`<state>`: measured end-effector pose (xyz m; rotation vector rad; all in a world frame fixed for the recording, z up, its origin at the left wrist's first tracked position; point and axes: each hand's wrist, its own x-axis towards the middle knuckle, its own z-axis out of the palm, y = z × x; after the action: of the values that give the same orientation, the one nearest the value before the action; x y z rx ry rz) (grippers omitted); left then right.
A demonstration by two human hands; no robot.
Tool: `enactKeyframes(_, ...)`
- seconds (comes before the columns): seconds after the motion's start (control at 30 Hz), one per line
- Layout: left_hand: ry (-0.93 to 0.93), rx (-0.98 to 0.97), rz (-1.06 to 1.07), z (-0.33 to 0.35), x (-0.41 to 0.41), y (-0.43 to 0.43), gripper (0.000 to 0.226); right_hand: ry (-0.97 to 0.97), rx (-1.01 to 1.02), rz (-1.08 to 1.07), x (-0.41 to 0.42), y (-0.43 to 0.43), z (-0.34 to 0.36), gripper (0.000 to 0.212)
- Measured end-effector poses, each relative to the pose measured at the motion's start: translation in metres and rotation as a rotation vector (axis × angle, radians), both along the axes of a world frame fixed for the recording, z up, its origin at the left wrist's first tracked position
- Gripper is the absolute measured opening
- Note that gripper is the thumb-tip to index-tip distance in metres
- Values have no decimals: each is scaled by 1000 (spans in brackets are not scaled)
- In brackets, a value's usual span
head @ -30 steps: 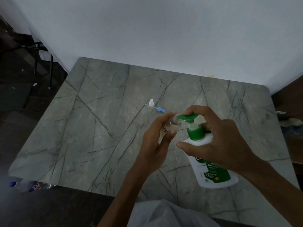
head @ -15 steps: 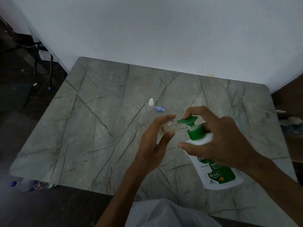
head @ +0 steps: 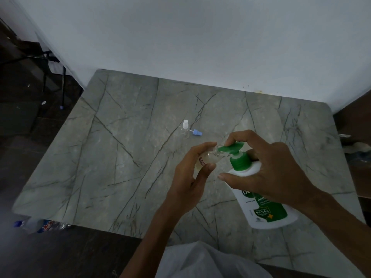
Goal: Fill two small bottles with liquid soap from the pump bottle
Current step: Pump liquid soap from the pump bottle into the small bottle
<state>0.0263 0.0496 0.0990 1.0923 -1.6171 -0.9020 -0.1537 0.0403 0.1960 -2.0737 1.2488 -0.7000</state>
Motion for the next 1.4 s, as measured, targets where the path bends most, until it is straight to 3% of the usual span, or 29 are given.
enactKeyframes(0.23,23,-1,35,-1,-2,0,35,-1,50,9,0,3,0,69)
enactKeyframes(0.47,-8,-19,16,-2,-3,3,36,13,20,11,-2,1,4,54)
enactKeyframes(0.7,47,-6,20,0,-4,0,35,15,18,18,0,3,6,67)
enactKeyframes(0.93,90,19,9,-2,-9,4,34,17,-1,10,-1,1,7,56)
enactKeyframes(1.13,160,35,42,-1,-10,4,44,14,15,27,0,4,6,67)
enactKeyframes(1.4,153,71,23,-4,-12,7,37,50,-37,58,-1,-1,10,53)
